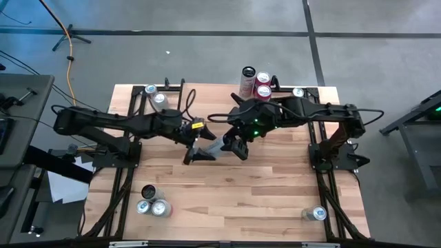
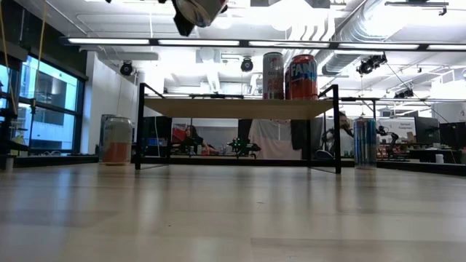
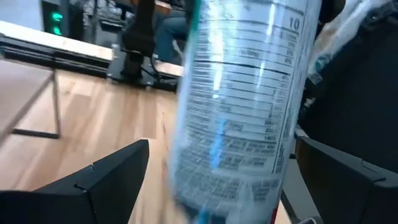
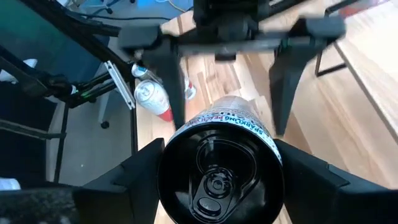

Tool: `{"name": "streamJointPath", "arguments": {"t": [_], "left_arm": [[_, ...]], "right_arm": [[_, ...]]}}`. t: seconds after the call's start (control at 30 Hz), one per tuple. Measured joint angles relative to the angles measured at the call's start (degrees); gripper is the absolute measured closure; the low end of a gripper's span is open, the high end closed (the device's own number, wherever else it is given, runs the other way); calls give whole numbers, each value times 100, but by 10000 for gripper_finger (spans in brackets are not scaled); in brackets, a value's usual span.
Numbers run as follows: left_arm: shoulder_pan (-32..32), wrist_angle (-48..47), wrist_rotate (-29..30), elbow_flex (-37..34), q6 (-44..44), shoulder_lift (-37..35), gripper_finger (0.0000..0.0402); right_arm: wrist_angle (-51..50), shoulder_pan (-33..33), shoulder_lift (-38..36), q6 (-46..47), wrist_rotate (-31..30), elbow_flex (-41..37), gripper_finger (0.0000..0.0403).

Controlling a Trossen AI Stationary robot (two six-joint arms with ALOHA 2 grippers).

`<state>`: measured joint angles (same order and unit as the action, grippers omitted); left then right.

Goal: Place canned beverage on shelf
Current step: Put the top white-pink soda can on the shelf aligned with the white-pink soda can

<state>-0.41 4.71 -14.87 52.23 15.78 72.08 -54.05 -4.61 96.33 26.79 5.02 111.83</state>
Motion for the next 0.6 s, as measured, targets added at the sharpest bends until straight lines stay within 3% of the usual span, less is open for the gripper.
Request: {"name": "streamJointPath", "arguments": {"t": [0.37,0.47,0.6], "left_arm": [[-3,161,-188,0,-97,263,51],[13,259,-168,0,-99,261,92],[57,252,-101,0,-135,259,184]], "right_arm": [[41,87,57,-22,171,0,157],[58,88,57,-78,212,0,157],[54,88,56,-168,244,0,157]]}}
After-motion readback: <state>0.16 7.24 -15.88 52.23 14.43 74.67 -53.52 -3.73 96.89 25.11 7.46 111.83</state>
